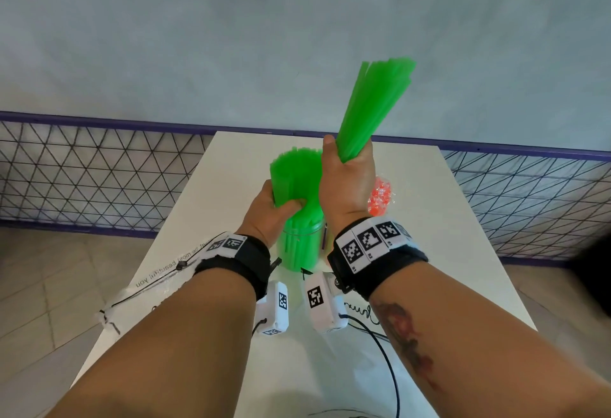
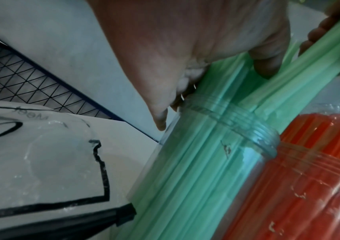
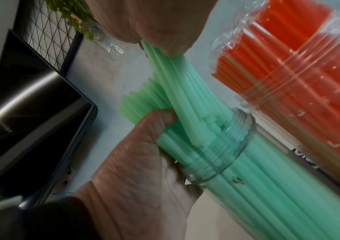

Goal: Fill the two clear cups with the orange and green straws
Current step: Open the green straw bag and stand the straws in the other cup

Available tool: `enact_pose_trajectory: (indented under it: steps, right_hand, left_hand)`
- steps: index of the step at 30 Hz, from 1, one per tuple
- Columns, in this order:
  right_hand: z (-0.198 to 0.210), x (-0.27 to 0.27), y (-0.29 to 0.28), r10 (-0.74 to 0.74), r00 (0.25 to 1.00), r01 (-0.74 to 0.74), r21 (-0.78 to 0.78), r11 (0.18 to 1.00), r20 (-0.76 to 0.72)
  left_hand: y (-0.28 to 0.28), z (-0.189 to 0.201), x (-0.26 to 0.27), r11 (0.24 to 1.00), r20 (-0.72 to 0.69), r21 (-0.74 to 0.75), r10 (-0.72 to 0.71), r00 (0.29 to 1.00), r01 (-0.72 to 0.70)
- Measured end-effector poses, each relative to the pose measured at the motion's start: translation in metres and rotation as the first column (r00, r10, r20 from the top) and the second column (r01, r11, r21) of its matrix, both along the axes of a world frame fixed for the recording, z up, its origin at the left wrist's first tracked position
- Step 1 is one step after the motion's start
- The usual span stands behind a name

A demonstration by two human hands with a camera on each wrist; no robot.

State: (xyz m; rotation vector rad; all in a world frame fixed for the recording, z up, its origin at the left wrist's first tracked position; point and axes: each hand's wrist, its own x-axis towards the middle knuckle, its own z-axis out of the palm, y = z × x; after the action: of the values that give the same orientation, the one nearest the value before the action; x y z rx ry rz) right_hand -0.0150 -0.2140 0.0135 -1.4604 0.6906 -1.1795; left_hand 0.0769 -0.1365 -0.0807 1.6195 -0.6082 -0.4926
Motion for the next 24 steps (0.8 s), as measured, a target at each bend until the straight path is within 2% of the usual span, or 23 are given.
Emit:
enact_pose_trajectory:
  steps: [5, 9, 14, 24]
  right_hand:
    - [0.0, 0.008, 0.002, -0.046, 0.999, 0.046, -0.005, 0.999, 0.028]
    - [-0.002, 0.009, 0.002, -0.032, 0.999, 0.033, -0.012, 0.999, 0.009]
    - [-0.002, 0.012, 0.001, -0.05, 0.999, 0.05, -0.004, 0.999, 0.014]
    - [-0.006, 0.015, 0.002, -0.014, 1.0, 0.015, -0.057, 0.998, 0.022]
  left_hand:
    - [0.005, -0.004, -0.001, 0.999, -0.015, -0.035, -0.014, 1.0, 0.013]
    - [0.007, -0.01, -0.001, 0.999, 0.038, 0.012, -0.034, 0.999, 0.033]
    - [0.005, -0.013, 0.002, 0.997, 0.15, 0.073, 0.008, 0.989, -0.019]
    - [0.005, -0.016, 0.003, 0.997, 0.182, 0.076, 0.014, 0.983, -0.028]
